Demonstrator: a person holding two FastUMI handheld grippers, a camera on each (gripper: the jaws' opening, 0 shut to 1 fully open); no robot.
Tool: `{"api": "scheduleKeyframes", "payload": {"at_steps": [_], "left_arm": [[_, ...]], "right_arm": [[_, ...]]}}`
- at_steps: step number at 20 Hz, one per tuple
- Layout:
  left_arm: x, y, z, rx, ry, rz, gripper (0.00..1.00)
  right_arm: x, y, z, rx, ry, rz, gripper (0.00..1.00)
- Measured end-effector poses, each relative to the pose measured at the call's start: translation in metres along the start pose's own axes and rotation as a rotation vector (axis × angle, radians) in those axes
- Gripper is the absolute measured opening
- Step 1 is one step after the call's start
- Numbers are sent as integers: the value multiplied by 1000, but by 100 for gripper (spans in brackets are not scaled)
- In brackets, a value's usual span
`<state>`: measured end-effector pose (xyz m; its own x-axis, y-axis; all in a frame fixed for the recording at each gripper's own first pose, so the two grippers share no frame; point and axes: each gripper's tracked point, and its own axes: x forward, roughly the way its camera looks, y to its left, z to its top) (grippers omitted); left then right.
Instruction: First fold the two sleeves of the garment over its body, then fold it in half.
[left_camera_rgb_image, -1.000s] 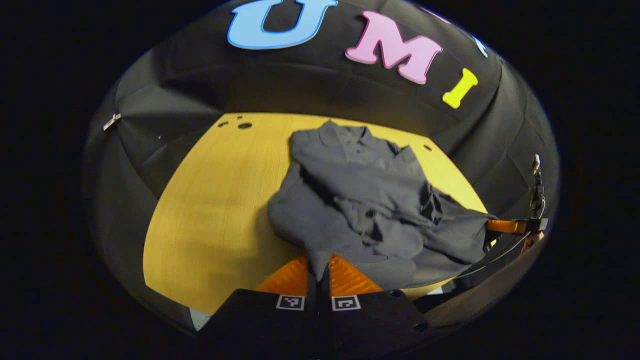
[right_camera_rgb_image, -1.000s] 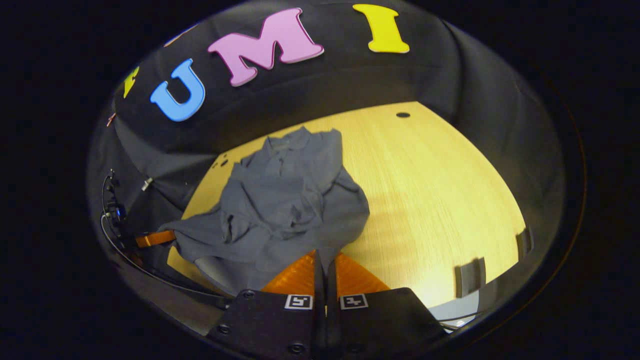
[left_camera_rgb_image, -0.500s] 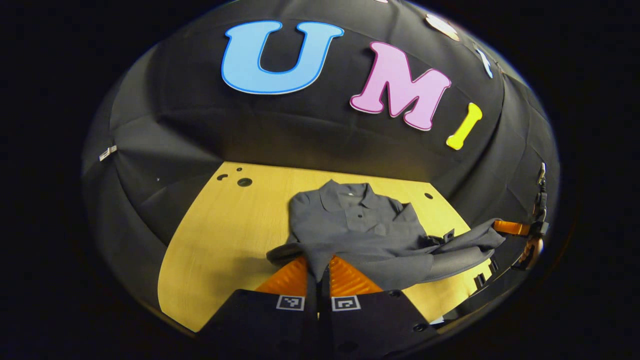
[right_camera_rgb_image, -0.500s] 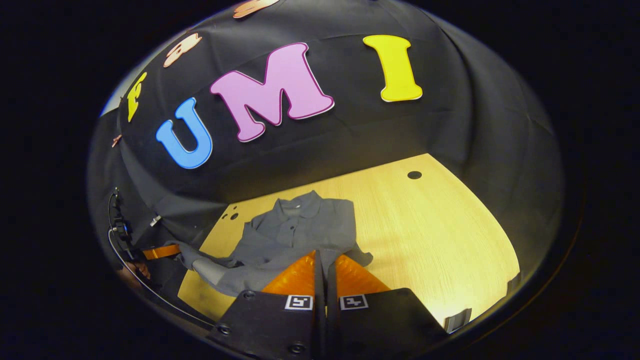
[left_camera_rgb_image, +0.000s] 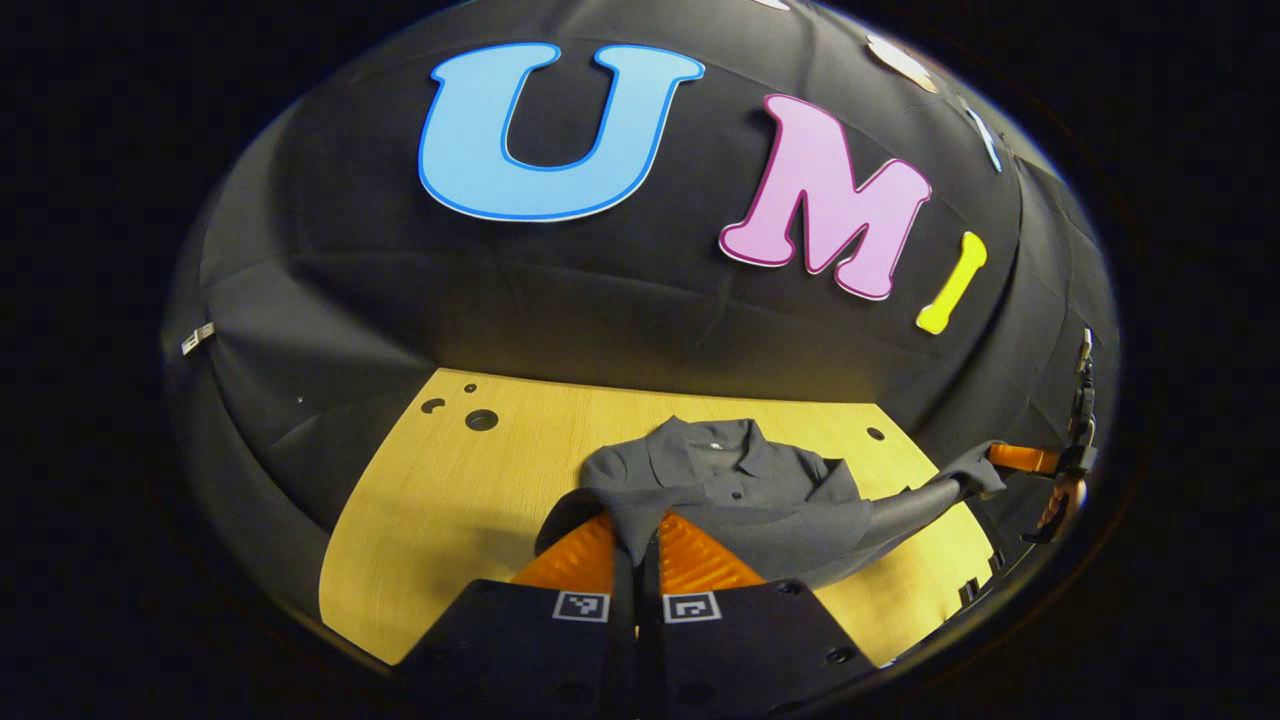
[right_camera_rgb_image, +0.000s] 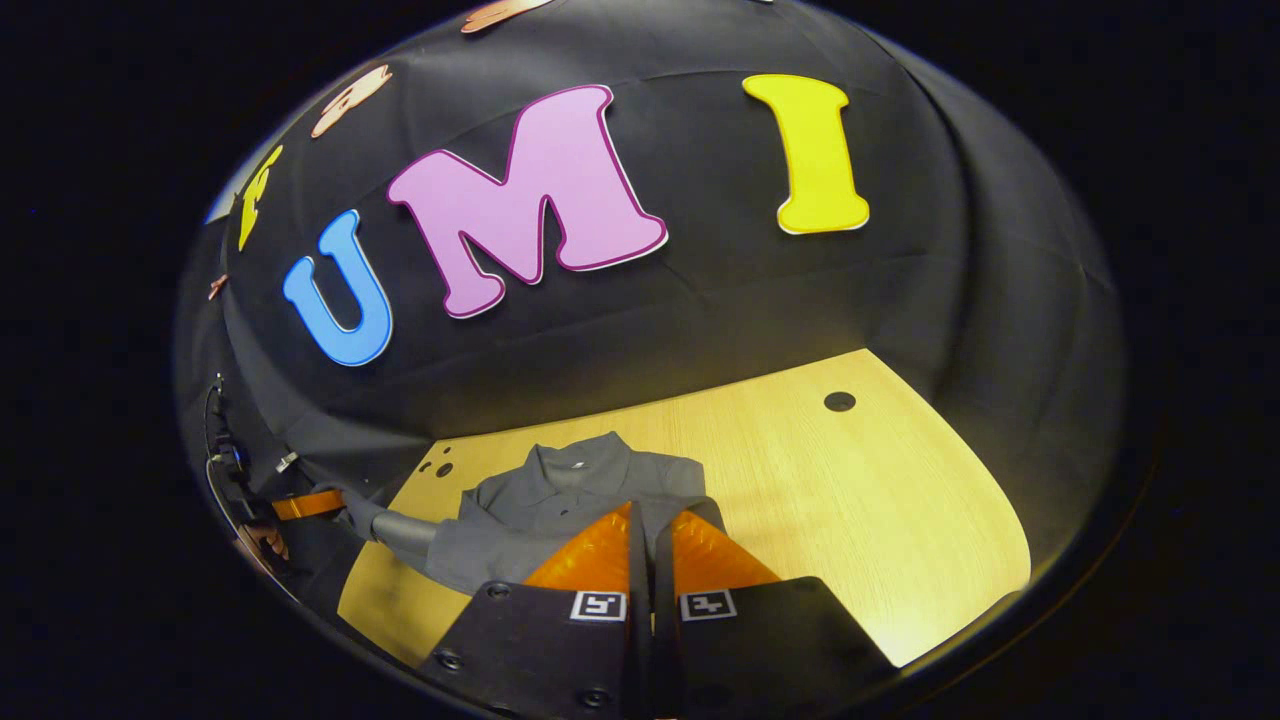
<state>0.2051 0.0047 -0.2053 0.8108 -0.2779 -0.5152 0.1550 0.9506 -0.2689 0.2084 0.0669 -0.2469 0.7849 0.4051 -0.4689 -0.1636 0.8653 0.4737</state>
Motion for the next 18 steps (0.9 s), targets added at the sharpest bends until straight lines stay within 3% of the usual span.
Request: {"api": "scheduleKeyframes", "payload": {"at_steps": [5,6,7,10,18], "left_arm": [[44,10,17,16,-23,28,5],[54,12,17,19,-23,33,5],[64,13,18,24,-25,39,5],[95,19,19,40,-32,56,5],[185,35,-18,37,18,116,5]], "right_arm": [[50,-4,14,-22,-10,-2,5],[61,-5,16,-23,-12,-6,0],[73,-7,16,-23,-11,-12,5],[110,-15,14,-16,-6,-20,5],[200,-46,-27,-71,53,-65,5]]}}
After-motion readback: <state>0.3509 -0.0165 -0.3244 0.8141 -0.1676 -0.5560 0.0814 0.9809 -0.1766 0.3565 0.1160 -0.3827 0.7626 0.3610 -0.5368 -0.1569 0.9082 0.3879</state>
